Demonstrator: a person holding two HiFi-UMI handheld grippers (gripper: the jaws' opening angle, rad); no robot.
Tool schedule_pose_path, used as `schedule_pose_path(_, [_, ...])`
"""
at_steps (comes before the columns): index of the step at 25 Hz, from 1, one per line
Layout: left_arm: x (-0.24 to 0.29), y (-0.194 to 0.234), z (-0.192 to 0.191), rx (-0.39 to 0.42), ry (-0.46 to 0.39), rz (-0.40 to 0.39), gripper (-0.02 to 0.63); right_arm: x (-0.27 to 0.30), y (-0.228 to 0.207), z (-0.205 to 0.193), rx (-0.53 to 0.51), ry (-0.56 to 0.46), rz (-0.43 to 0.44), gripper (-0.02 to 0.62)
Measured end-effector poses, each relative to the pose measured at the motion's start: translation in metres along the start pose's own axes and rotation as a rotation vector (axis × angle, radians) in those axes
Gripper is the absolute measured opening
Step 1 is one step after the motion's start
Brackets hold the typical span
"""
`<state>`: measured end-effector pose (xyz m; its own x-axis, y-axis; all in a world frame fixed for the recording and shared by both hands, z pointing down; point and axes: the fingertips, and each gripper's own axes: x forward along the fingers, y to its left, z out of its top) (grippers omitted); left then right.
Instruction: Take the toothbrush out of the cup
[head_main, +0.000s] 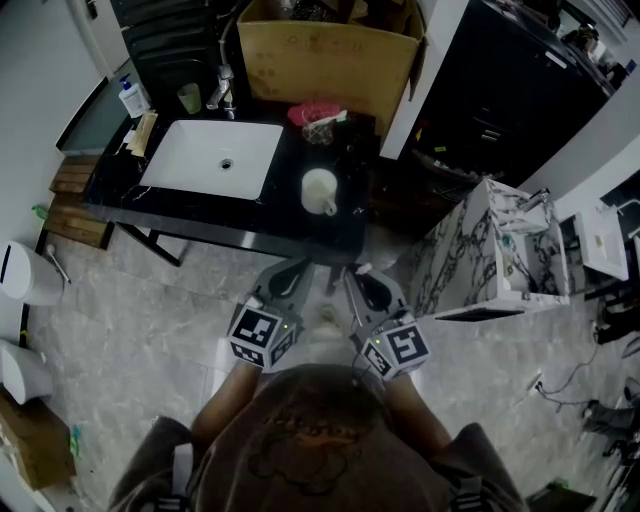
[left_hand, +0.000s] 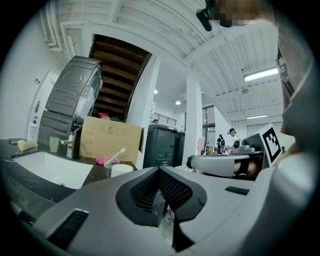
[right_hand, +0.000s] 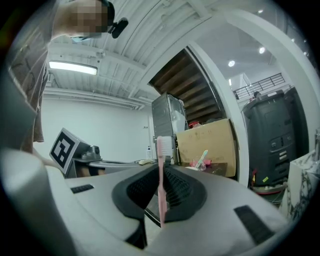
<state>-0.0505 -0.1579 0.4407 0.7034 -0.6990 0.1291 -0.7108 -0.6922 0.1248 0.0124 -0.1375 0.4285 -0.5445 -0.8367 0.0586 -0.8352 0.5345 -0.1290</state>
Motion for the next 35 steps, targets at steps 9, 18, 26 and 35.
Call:
schedule_pose_path(9, [-0.027,-0.03,0.012,0.003,-0.017,-0.035,0.003,-0.029,0.028,0.001,0.009,0.027,0.027,0.021])
schedule_pose_path(18, [-0.041,-0.047,0.023,0.002,-0.042,-0.015,0.003,-0.044,0.038,0.007,0.02,0.028,0.074,0.021])
schedule_pose_path(26, [-0.048,-0.074,0.03,0.017,-0.056,0.0,0.003,-0.066,0.04,0.005,0.013,0.042,0.141,0.021])
schedule_pose_path(35, [-0.064,-0.102,0.024,0.016,-0.049,0.038,0.003,-0.091,0.048,0.001,0.029,0.045,0.196,0.021])
